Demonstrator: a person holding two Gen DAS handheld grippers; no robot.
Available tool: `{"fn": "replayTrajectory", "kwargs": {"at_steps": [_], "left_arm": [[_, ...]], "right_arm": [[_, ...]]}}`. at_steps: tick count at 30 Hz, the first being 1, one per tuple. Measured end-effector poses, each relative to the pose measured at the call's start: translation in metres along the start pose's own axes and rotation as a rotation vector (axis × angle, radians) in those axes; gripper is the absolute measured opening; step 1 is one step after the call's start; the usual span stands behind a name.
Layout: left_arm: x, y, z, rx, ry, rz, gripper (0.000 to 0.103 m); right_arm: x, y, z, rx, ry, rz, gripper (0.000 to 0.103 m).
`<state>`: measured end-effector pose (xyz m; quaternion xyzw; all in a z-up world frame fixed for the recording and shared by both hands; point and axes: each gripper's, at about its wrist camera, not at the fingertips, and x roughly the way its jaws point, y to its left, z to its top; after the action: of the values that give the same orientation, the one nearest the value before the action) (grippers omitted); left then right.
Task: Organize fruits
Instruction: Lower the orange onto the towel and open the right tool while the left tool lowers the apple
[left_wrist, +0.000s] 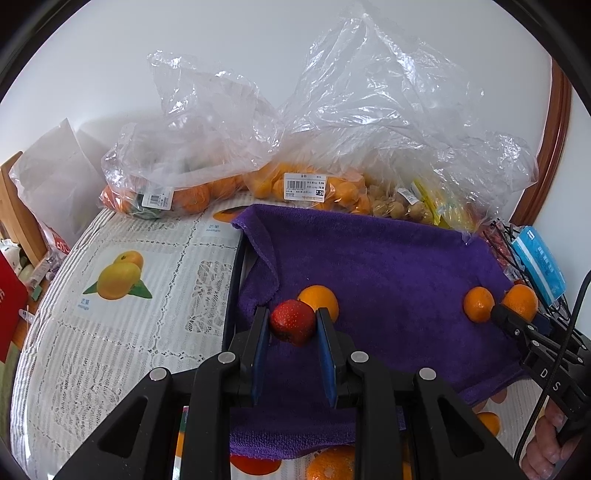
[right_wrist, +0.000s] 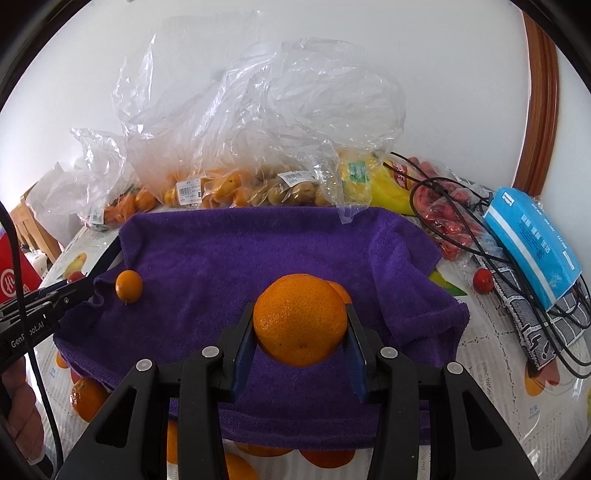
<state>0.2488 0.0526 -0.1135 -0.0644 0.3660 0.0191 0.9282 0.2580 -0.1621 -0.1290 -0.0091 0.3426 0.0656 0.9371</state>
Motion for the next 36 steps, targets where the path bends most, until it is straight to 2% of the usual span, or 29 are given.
{"fn": "replayTrajectory", "kwargs": {"at_steps": [24, 36], "left_arm": [[0.013, -0.005, -0.005, 0.021, 0.070, 0.025, 0.024], [0.021, -0.007, -0.009, 0.039, 0.108, 0.037, 0.024]], "right_arm": [[0.017, 0.002, -0.005, -0.030, 0.075, -0.035, 0.044], [0.008, 0.003, -0.004, -0.026, 0.048, -0.021, 0.044]]}}
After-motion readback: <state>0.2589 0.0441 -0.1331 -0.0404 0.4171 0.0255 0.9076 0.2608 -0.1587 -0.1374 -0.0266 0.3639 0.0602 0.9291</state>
